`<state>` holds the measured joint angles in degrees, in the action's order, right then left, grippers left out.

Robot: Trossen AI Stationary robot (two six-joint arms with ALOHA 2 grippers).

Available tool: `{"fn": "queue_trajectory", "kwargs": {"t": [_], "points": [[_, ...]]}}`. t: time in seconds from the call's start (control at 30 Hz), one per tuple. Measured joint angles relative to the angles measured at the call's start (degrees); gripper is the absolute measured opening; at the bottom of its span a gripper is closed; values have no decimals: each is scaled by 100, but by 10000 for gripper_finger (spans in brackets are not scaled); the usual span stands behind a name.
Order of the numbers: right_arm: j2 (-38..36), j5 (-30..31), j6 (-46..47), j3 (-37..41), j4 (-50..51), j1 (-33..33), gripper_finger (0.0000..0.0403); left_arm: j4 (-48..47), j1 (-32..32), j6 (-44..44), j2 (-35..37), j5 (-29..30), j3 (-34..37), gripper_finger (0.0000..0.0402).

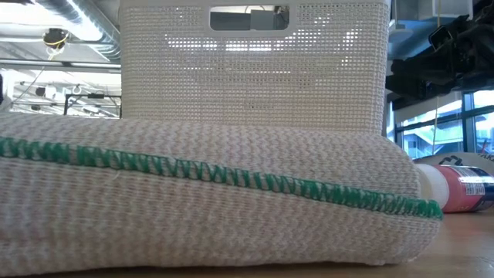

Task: Pick & place medical supplies in basket/bin
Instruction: Put the bottom white medicine bottle into the white bin

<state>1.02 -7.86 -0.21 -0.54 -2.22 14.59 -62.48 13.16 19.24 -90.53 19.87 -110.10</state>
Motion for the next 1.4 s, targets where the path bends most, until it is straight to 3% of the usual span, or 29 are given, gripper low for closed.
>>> {"fn": "queue_trajectory", "kwargs": {"t": [0.27, 0.5, 0.9, 1.4], "points": [[0, -2, 13, 0, 2, 2, 299, -230, -1980, -899, -423, -675, 0, 162], [0, -2, 15, 0, 1, 1, 299, -699, -2778, -1359, -1299, -998, 0, 160], [0, -3, 15, 0, 2, 2, 299, -927, -3157, -1379, -2566, -1241, 0, 160], [0, -4, 13, 0, 2, 2, 299, -866, -3215, -1140, -3060, -1260, 2, 163]]}}
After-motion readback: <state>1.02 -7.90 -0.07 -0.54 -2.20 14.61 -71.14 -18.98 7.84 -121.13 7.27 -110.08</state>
